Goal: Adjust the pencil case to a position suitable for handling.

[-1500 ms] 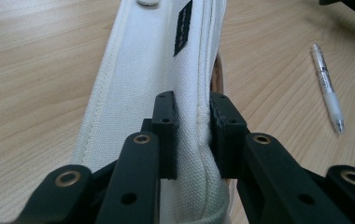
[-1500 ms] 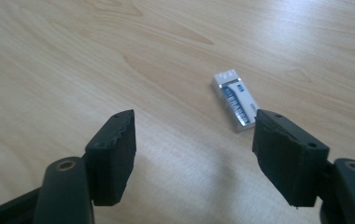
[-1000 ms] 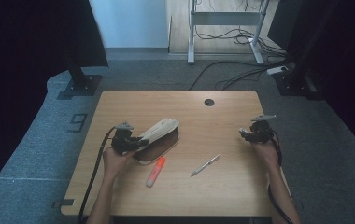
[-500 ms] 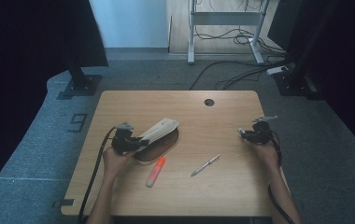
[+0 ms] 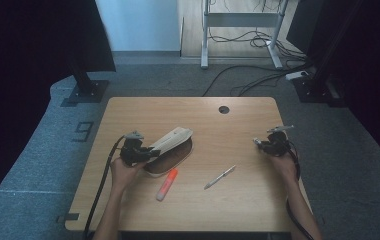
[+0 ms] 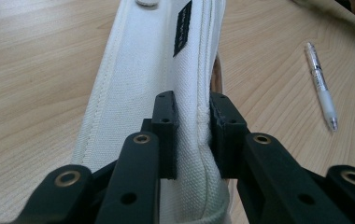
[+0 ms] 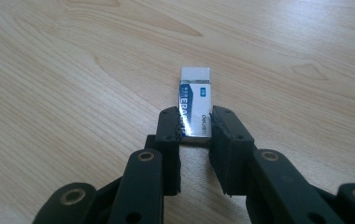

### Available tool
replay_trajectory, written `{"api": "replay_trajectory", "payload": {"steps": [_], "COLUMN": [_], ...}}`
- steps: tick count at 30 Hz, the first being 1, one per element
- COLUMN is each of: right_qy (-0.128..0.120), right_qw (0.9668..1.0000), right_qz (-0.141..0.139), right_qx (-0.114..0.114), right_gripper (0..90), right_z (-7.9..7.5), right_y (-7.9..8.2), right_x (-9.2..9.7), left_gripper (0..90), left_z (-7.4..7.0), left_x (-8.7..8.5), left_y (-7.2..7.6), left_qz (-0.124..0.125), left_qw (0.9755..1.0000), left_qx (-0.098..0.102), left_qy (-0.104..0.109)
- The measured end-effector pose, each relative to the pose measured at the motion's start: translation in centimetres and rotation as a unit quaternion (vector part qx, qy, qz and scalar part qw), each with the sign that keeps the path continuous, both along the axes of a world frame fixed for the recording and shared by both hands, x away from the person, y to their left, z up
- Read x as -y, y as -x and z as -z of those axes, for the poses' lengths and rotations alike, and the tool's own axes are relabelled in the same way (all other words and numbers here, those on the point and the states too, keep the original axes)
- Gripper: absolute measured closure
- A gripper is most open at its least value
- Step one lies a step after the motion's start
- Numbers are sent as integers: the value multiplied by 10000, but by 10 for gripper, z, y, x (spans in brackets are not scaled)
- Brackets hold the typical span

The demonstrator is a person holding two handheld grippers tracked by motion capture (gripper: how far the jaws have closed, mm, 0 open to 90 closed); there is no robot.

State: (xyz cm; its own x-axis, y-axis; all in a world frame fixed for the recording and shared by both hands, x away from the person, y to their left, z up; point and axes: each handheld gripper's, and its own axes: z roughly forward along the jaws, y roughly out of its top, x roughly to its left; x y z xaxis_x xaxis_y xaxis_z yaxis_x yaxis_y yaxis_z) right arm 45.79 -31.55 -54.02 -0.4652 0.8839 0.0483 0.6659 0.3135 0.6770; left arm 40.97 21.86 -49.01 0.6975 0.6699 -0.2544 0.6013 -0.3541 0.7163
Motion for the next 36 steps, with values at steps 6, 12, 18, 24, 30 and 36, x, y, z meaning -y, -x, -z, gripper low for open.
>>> {"api": "replay_trajectory", "payload": {"steps": [6,12,18,24,30,36], "right_qy": [-58,-159,-213,-251,-309,-325], "right_qw": [10000,9997,9992,9987,9981,9973], "right_qz": [-71,-125,-230,-330,-402,-505], "right_qx": [19,116,239,303,363,431], "right_gripper": [720,720,720,720,720,720], "right_z": [-2,-12,-23,-31,-38,-46], "right_y": [4,10,17,22,26,31], "right_x": [-3,-6,-13,-19,-25,-33], "left_gripper": [744,746,749,749,749,750], "left_z": [0,-1,-1,0,-1,-1], "left_x": [0,0,-1,0,0,0], "left_y": [0,0,1,1,1,1], "left_qz": [0,-19,-40,-43,-45,-49], "left_qw": [10000,10000,10000,10000,10000,10000], "left_qx": [1,27,57,53,61,59], "left_qy": [-1,9,13,15,4,4]}}
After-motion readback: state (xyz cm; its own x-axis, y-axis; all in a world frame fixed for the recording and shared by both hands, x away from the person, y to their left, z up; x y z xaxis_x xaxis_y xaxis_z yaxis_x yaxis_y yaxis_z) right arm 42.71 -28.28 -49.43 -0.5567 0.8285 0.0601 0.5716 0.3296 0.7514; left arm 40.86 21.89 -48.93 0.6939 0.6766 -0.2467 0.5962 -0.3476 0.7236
